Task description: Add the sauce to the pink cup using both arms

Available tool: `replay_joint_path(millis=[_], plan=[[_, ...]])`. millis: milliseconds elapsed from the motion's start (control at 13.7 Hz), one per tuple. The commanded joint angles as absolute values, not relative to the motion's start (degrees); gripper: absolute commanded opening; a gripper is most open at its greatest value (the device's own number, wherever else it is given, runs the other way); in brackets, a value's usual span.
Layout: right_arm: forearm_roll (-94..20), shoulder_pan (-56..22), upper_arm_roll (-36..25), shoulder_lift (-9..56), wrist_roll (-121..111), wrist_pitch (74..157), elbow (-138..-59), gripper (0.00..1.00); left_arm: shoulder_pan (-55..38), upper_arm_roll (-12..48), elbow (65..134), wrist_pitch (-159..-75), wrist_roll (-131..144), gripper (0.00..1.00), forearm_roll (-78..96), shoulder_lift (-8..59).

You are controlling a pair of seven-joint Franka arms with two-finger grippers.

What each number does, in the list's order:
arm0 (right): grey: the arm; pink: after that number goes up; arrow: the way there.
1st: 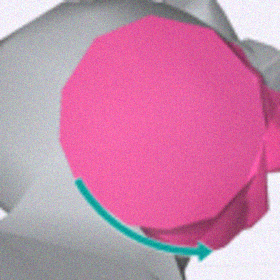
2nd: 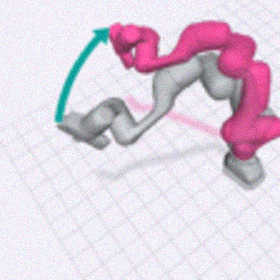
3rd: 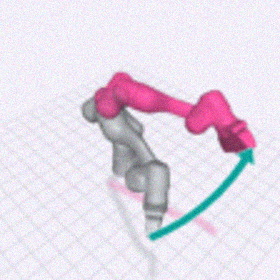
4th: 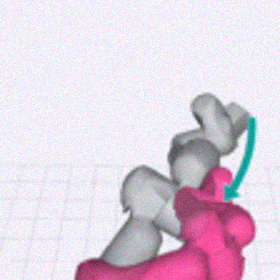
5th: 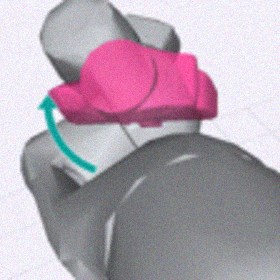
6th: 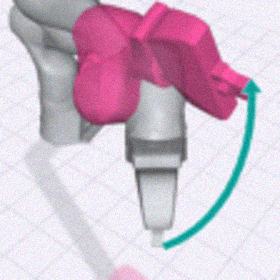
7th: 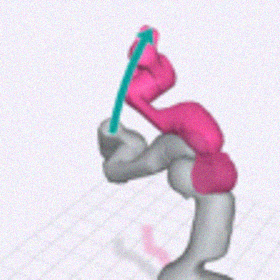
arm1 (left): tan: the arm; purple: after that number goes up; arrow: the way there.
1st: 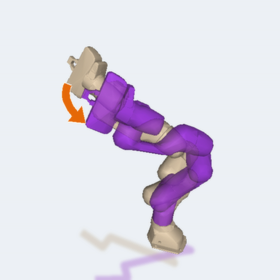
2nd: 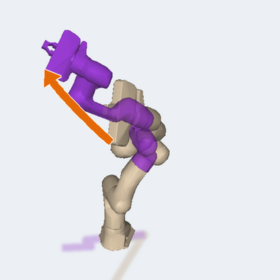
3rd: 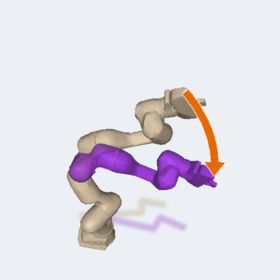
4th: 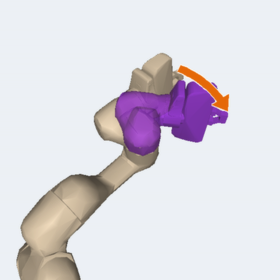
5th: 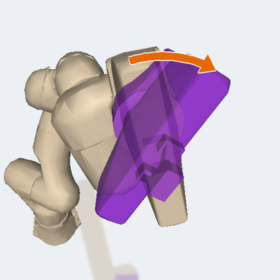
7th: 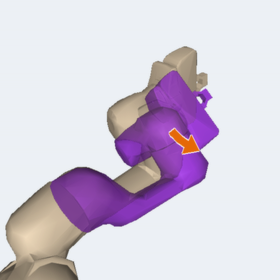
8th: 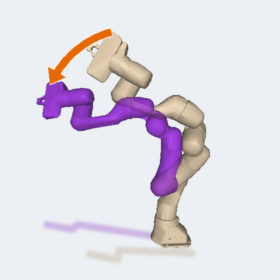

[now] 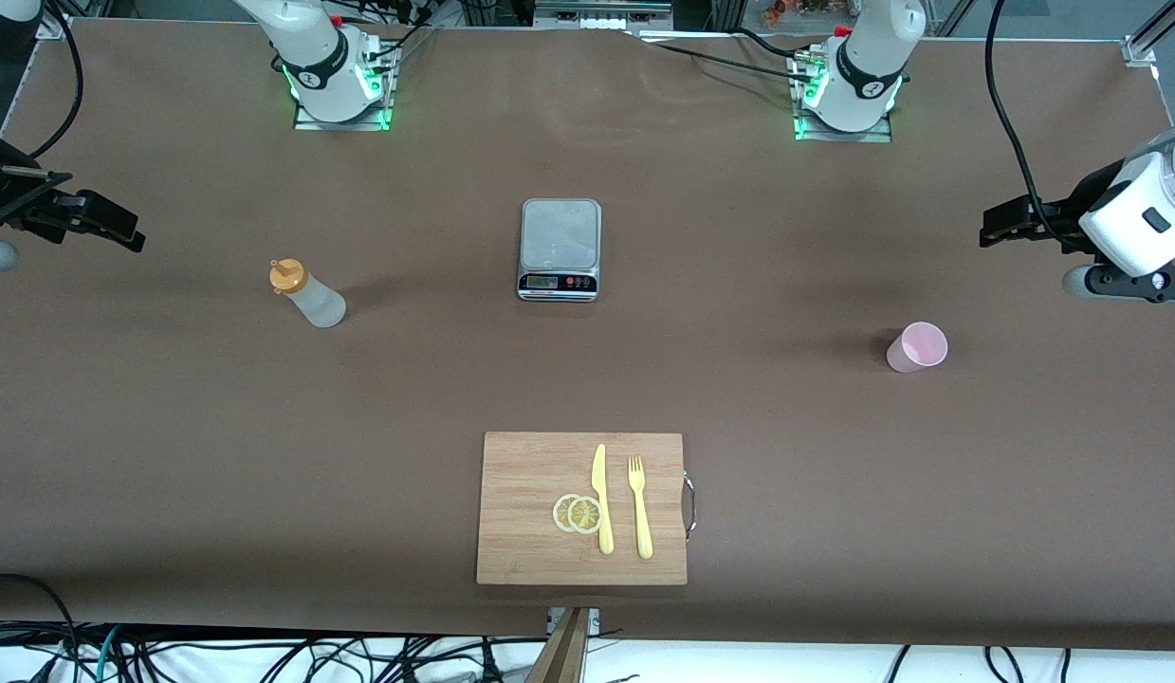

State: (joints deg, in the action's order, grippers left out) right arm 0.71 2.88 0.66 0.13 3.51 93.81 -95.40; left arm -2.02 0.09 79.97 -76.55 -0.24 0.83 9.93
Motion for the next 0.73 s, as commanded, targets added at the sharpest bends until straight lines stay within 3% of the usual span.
replay_joint_path(millis=[0,655], plan=[[0.3,2.9,0.7,-0.1,3.8,93.3,-94.7,1.0,-1.9,0.0,79.6,-76.3,0.1,1.0,1.5,9.8],[0.3,3.0,0.7,-0.1,3.6,93.4,-94.7,1.0,-1.8,0.0,79.6,-76.5,0.3,1.0,1.5,9.8]])
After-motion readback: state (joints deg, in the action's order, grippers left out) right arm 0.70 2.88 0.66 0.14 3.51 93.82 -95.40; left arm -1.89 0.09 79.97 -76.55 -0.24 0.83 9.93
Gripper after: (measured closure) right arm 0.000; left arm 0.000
